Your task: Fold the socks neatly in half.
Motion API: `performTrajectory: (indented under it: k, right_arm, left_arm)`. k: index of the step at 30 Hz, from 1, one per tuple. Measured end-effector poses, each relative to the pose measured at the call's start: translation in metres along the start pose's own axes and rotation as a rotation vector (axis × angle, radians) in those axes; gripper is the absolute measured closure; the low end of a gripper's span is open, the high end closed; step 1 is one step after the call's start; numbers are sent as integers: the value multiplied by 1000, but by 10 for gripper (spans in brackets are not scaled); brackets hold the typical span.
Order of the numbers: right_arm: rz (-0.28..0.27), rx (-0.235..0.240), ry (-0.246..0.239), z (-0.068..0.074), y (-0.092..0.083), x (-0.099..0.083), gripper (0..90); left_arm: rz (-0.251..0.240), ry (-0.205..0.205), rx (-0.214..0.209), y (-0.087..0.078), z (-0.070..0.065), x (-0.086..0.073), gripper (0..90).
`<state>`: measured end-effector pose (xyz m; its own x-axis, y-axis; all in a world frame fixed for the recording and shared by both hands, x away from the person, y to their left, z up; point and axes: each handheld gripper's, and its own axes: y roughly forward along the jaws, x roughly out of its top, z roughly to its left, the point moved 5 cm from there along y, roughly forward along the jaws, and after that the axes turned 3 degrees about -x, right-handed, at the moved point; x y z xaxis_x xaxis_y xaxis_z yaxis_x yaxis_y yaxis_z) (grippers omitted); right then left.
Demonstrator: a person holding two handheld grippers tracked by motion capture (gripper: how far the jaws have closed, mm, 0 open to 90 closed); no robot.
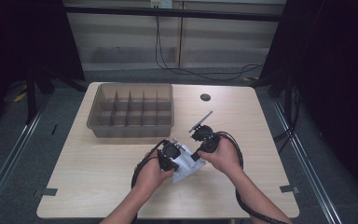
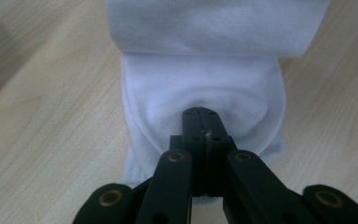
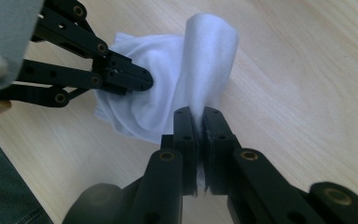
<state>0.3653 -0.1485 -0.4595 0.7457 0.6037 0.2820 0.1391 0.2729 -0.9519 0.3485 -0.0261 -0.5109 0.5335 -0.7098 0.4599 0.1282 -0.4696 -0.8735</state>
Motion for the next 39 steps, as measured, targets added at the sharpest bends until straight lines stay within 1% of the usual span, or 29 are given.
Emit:
performTrajectory:
  k: [3,6,8,9,12,13,14,15,16,17,18,20,25,26,27,28,29,33,34,39]
  right_arm:
    - [-1,9,-5,2,1,1,856]
    - [6,-3,-5,3,3,2,856]
    - [4,-9,-8,2,3,2,856]
    - [6,-13,-9,1,3,2,857]
    - [8,-23,9,-7,2,2,857]
    - [8,-23,9,-7,2,2,857]
    - [6,-32,16,-12,2,1,857]
    - [6,-32,16,-12,2,1,857]
    - [13,-36,25,-15,2,0,857]
    - [13,-36,25,-15,2,0,857]
    - [13,-40,24,-17,3,0,857]
    - [17,-46,26,-18,3,-1,857]
    - [18,-52,32,-20,4,0,857]
    - [17,-53,34,-20,3,0,857]
    - [18,-56,29,-20,3,0,857]
    - [17,-67,24,-20,3,1,857]
    - [19,-69,25,-20,3,1,857]
    - [14,-69,19,-22,3,1,857]
    - [17,-65,22,-21,3,1,857]
    - [12,-61,21,-20,2,2,857]
  left_arm:
    - [0,1,1,0,0,0,900]
    - [-3,5,2,-2,0,0,897]
    - [-6,4,1,-3,1,1,873]
    - [-5,9,-3,-4,2,1,873]
    - [-8,-3,0,-12,3,1,861]
    - [-8,-3,0,-12,3,1,862]
    - [-1,0,-2,-15,4,0,863]
    - [2,1,-7,-17,4,0,863]
    - [3,4,-4,-20,4,0,868]
    - [7,-2,-6,-22,3,-1,868]
    - [13,7,-5,-24,4,-1,870]
    - [23,12,-1,-28,4,-4,874]
    - [27,16,1,-32,6,-12,880]
    - [27,14,2,-32,5,-14,881]
    - [43,22,-1,-31,5,-18,881]
    - [43,22,-1,-31,5,-18,881]
    - [43,12,-2,-26,5,-22,881]
    - [53,13,-12,-20,5,-28,882]
    - [43,14,-9,-17,5,-28,883]
    - [52,14,-17,-14,4,-25,885]
